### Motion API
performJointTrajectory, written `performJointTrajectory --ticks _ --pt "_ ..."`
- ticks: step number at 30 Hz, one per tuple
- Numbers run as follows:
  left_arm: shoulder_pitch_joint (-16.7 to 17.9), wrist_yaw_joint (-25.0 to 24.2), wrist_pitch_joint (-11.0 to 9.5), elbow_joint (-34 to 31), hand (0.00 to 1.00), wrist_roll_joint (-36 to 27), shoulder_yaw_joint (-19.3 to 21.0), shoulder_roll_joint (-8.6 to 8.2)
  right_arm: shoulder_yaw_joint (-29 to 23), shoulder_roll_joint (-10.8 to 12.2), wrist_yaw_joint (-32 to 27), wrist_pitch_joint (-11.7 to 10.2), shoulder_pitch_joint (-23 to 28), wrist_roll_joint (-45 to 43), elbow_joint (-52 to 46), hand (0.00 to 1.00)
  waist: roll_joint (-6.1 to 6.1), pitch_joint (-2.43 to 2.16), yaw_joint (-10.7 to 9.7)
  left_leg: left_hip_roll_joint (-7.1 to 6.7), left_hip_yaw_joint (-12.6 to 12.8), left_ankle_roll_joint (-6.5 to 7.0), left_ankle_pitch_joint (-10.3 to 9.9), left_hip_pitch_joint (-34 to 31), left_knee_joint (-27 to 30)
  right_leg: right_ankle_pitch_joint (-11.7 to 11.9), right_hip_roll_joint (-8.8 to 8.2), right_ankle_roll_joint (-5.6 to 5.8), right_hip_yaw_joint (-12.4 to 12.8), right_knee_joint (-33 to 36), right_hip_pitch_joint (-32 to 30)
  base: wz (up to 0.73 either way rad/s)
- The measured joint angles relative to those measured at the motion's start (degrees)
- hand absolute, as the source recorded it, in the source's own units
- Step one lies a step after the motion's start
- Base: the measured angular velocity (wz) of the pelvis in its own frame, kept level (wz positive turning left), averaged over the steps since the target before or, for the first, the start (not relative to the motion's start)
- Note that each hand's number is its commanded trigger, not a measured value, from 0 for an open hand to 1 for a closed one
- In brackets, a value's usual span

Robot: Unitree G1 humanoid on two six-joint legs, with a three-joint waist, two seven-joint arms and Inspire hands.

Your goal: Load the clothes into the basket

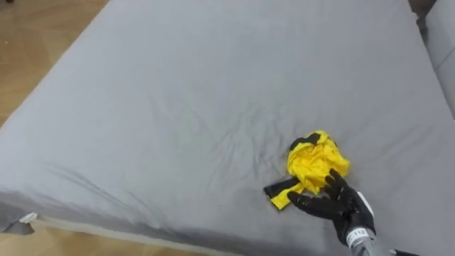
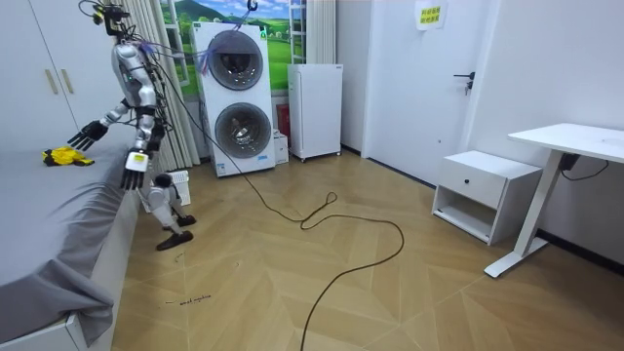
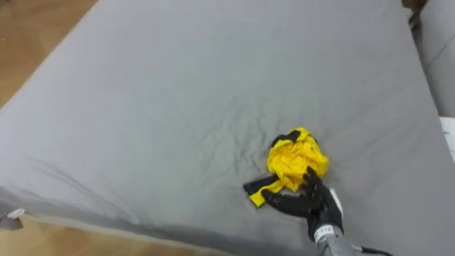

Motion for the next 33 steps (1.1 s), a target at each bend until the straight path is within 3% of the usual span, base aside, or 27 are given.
performJointTrajectory --ticks 1,2,4,7,10,15,20,24,28,33 --pt "0.45 0.01 -0.24 0.58 0.0 0.02 0.72 -0.05 0.05 0.08 -0.24 1.02 1.01 -0.36 -1.77 0.0 -0.66 -0.82 0.45 -0.87 -0.36 0.16 1.13 1.86 -2.35 -0.25 -0.72 0.66 0.73 -0.33 0.44 -0.49" --pt "0.52 0.04 -0.23 1.62 0.0 0.02 0.84 -0.02 -0.07 -0.05 -0.47 1.13 2.33 -0.33 -4.42 0.0 -1.13 -1.05 0.26 -2.0 -0.09 0.71 1.46 4.22 -4.06 -0.57 -1.44 1.22 0.74 -0.82 1.51 -0.36" --pt "1.37 0.07 -0.11 2.32 0.0 0.04 0.8 -0.08 -0.1 -0.37 -1.51 1.1 3.01 -0.06 -6.61 0.0 -1.17 -0.98 0.01 -3.24 -0.48 0.89 1.57 7.05 -6.35 -0.52 -2.12 1.49 0.05 -1.38 2.8 -0.33" --pt "1.61 0.04 -0.07 2.88 0.0 0.13 0.93 0.06 -0.93 -0.48 -3.22 0.65 2.72 -0.59 -6.71 0.0 -1.07 -0.89 -0.4 -4.23 -1.85 1.22 1.77 9.31 -9.3 -0.23 -3.2 1.99 -3.19 -3.0 4.7 -0.12" --pt "1.64 0.0 0.33 2.85 0.0 0.04 0.93 0.07 -1.29 -0.57 -4.46 0.66 2.72 -0.79 -6.72 0.0 -1.18 -0.74 -0.35 -4.87 -1.99 1.66 2.04 9.28 -10.27 -0.59 -3.87 2.64 -3.67 -3.17 4.32 0.06" --pt "0.39 0.02 2.39 3.53 0.0 1.26 1.08 0.39 -1.1 -0.54 -5.93 0.66 0.98 -2.32 -6.67 0.0 -1.32 -0.4 -0.13 -5.39 -2.42 2.11 2.51 7.27 -10.36 -0.6 -4.4 2.72 -4.71 -3.17 2.59 0.05" --pt "-1.42 -0.14 3.04 5.36 0.0 1.55 1.39 0.44 -1.3 -0.96 -8.69 0.81 -3.16 -7.94 -1.83 0.0 -1.24 -0.11 -0.06 -6.16 -3.55 2.52 3.53 4.77 -10.16 -0.75 -5.33 3.07 -8.25 -3.07 1.06 0.21" --pt "-1.72 -0.65 4.03 5.5 0.0 2.46 1.47 0.67 -1.14 -1.36 -9.56 0.84 -7.54 -8.25 2.97 0.0 -1.11 -0.06 0.18 -6.42 -4.44 2.6 3.98 2.21 -9.13 -0.63 -5.54 3.25 -9.57 -2.74 -0.66 0.17" --pt "-2.38 -1.27 4.85 5.54 0.0 3.51 1.36 1.12 -1.14 -3.16 -10.23 0.99 -12.99 -12.19 11.82 0.0 -1.04 0.01 1.29 -7.01 -6.38 2.71 4.44 -0.9 -7.71 -0.64 -5.8 3.27 -10.72 -1.91 -2.91 0.23" --pt "-3.2 -1.9 5.33 5.65 0.0 3.42 0.87 2.01 -1.29 -4.54 -11.15 0.99 -16.38 -14.94 17.31 0.0 -0.73 0.55 1.54 -7.29 -7.25 2.93 4.59 -4.08 -5.77 -0.8 -6.01 3.52 -13.22 -1.76 -4.11 0.3"
